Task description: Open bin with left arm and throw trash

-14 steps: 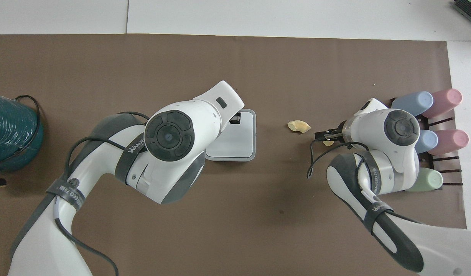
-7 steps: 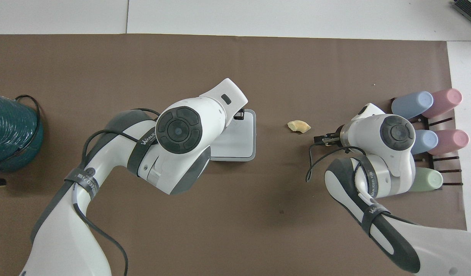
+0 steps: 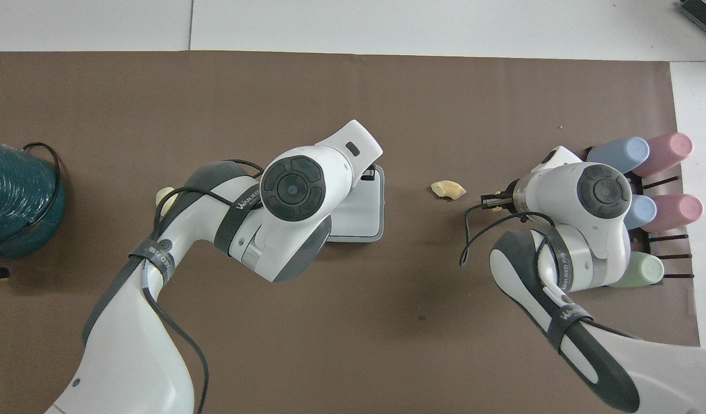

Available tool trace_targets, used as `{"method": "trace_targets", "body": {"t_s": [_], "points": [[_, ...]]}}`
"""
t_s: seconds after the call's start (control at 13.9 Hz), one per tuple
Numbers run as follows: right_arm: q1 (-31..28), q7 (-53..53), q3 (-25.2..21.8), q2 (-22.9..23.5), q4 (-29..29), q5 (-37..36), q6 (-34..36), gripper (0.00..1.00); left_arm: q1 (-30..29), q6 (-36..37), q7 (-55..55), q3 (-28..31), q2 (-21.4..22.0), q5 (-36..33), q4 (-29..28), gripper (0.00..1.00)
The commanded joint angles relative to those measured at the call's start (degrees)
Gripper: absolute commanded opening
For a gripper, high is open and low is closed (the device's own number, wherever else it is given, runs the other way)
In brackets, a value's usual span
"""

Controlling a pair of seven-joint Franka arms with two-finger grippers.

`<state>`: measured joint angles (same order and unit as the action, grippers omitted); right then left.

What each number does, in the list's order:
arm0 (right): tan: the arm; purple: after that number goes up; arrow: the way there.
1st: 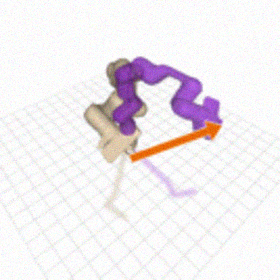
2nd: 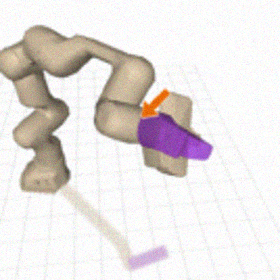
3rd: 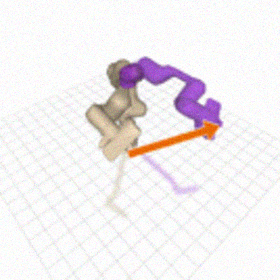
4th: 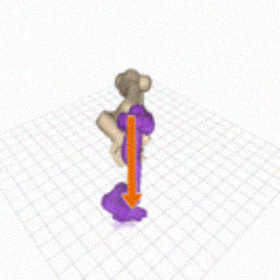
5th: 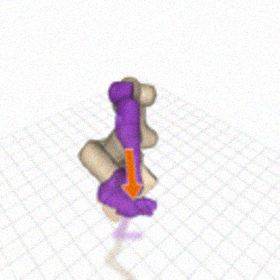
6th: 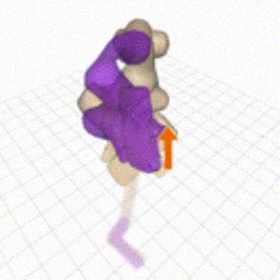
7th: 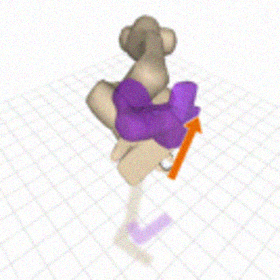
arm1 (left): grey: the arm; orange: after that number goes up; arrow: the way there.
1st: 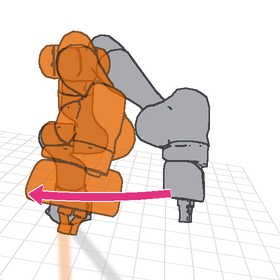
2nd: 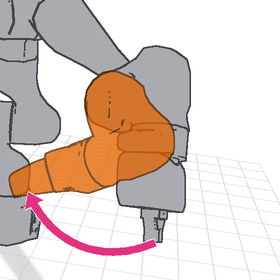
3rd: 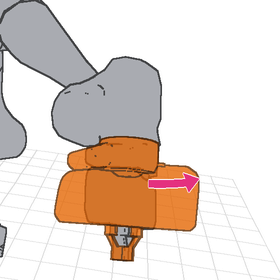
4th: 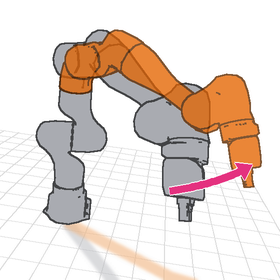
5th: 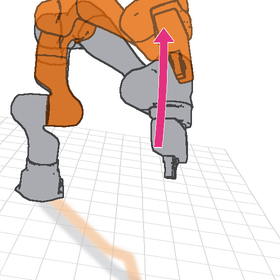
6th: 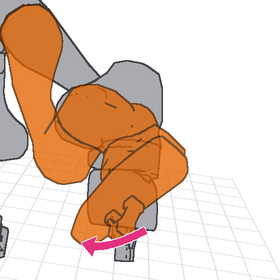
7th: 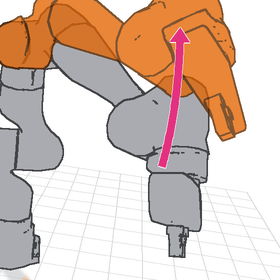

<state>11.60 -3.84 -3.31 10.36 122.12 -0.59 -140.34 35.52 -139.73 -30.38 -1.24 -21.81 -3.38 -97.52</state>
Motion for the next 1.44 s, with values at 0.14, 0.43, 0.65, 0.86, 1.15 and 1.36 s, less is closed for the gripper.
{"method": "trace_targets", "body": {"t_s": [0.14, 0.43, 0.65, 0.86, 1.15, 1.36], "points": [[-0.9, -1.7, 0.3, -5.9, -5.5, 2.1, 10.2, 0.07, 1.4, 12.0, -1.0, 0.5, 4.8, -1.0, -1.7, 0.0], [-0.3, -2.8, 0.3, -10.1, -7.7, 5.3, 16.4, 0.07, 0.8, 24.0, -0.9, 0.6, 11.0, -1.0, -2.0, 0.0], [0.9, -10.5, 2.7, -9.6, -10.0, 7.7, 16.0, 0.07, 0.0, 32.9, -1.2, 1.2, 12.9, -1.1, -2.1, 0.0], [1.0, -14.0, 6.0, -8.1, -10.6, 10.6, 10.3, 0.07, -3.2, 34.0, -0.9, 1.2, 13.8, -1.3, -4.4, 0.0], [4.9, -23.4, 7.4, -1.5, -18.6, 15.8, 6.0, 0.1, -7.9, 22.6, 0.7, 1.2, 16.4, -1.4, -13.0, 0.05], [10.1, -31.4, 7.4, 3.7, -20.8, 15.8, -0.3, 0.14, -12.6, 15.0, 2.9, 1.2, 17.1, -1.4, -17.2, 0.39]]}}
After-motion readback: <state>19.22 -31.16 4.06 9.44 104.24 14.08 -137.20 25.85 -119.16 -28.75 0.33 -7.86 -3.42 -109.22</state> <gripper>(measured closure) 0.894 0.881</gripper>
